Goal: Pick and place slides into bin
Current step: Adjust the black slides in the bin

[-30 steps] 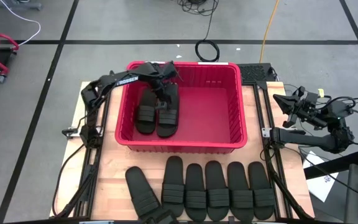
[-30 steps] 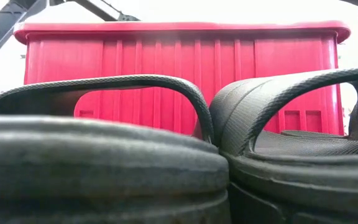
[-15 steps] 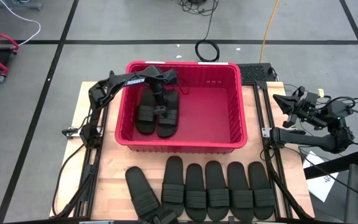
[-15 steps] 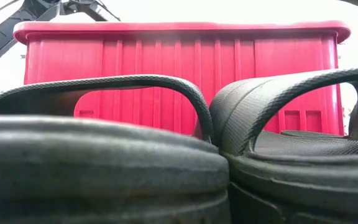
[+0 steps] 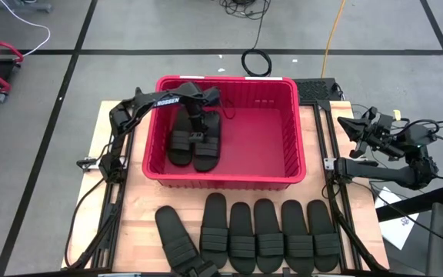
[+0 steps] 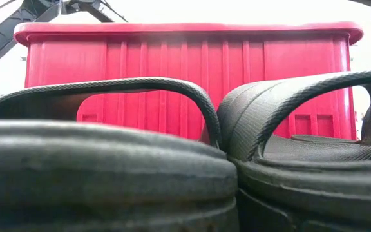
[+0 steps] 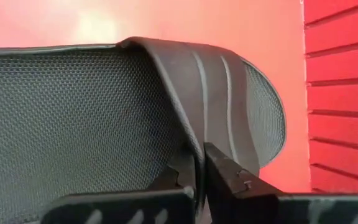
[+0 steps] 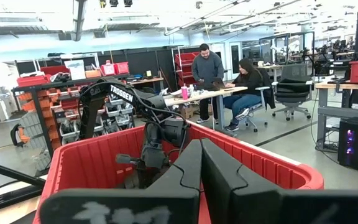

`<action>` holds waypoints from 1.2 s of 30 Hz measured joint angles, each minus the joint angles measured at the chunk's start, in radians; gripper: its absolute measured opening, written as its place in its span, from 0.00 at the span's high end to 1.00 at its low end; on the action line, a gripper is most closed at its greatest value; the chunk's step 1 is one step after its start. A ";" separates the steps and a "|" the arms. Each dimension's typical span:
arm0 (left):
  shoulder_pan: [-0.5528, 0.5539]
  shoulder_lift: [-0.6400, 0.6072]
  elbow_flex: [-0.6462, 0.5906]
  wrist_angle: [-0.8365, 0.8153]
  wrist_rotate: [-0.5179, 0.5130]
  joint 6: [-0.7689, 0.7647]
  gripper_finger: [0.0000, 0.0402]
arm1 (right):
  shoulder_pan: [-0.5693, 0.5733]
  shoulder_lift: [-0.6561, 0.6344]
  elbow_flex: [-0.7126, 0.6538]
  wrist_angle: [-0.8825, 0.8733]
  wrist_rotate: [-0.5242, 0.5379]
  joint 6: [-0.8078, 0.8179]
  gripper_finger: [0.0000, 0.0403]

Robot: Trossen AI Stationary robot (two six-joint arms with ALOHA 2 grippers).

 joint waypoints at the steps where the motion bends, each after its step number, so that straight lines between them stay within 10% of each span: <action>1: 0.002 0.000 0.000 -0.004 -0.004 0.003 0.99 | 0.000 0.000 0.000 0.000 0.000 0.001 1.00; 23: 0.032 -0.013 -0.002 -0.065 -0.086 0.076 0.99 | 0.000 0.000 0.000 0.000 0.000 0.037 1.00; 36: 0.033 -0.015 -0.002 -0.054 -0.054 0.013 0.69 | 0.000 0.000 0.000 0.000 0.000 0.034 1.00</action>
